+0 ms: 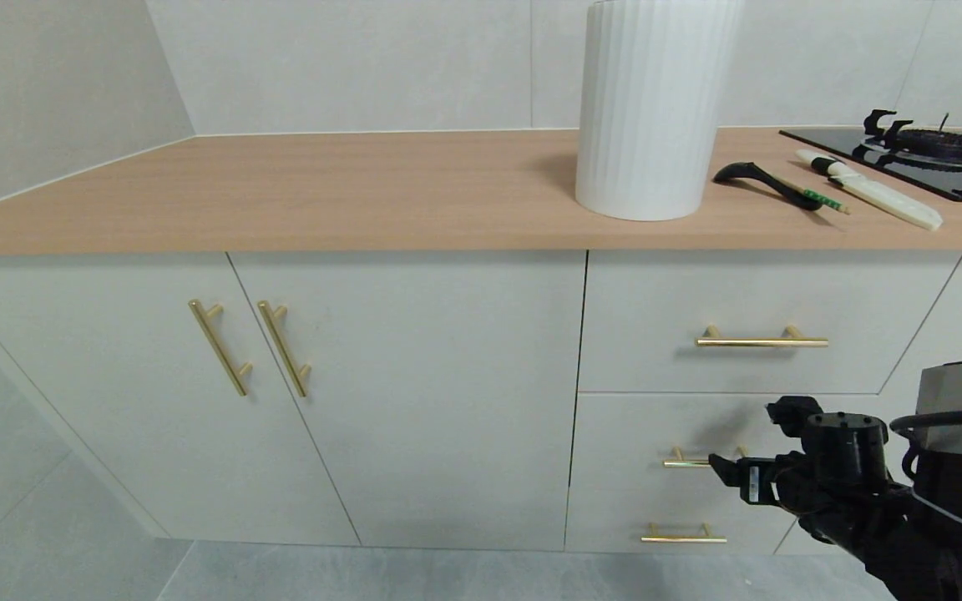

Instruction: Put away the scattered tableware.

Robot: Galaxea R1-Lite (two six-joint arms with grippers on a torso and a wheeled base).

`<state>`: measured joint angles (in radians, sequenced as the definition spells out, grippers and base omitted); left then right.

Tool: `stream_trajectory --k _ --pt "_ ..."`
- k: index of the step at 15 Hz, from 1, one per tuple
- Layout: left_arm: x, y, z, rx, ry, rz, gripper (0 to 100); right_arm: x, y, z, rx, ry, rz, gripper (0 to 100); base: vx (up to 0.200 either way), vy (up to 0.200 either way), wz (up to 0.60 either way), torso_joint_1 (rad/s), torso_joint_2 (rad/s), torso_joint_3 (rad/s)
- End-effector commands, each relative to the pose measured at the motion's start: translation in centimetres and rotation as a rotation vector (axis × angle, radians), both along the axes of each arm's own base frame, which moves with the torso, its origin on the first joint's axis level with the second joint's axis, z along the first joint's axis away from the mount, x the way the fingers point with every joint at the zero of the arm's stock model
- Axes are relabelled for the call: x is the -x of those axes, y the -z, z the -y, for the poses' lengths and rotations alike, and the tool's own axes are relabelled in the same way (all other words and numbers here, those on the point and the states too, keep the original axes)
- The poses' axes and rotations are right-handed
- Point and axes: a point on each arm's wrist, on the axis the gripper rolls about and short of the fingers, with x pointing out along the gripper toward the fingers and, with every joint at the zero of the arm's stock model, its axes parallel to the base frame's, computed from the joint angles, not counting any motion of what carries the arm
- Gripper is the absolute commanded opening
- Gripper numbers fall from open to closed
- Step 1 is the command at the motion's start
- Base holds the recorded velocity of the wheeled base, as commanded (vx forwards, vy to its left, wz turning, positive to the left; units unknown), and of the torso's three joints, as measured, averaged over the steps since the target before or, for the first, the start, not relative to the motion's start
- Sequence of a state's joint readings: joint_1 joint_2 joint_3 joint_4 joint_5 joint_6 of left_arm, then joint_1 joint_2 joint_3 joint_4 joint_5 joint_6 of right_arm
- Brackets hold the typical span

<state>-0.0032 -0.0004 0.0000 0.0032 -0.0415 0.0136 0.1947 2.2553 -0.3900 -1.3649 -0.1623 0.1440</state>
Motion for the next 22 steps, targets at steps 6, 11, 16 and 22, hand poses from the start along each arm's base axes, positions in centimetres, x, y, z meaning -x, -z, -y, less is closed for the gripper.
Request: stream_trajectory --k 6,11,16,22 --pt "0.0 0.0 0.0 0.000 0.000 0.000 100 -1.2 1.8 -0.3 -0.008 0.028 -0.002 100 0.000 0.000 0.00 0.000 0.00 0.000" --pt "0.0 0.0 0.0 0.000 0.000 0.000 100 -2.1 2.5 -0.4 0.006 0.060 0.006 100 0.000 0.000 0.00 0.000 0.00 0.000" --pt "0.0 0.0 0.0 0.000 0.000 0.000 100 -1.9 3.3 -0.4 0.020 0.056 -0.023 100 0.000 0.000 0.00 0.000 0.00 0.000" --pt "0.0 0.0 0.0 0.000 0.000 0.000 100 -1.8 3.4 -0.4 0.024 0.060 -0.027 100 0.000 0.000 0.00 0.000 0.00 0.000"
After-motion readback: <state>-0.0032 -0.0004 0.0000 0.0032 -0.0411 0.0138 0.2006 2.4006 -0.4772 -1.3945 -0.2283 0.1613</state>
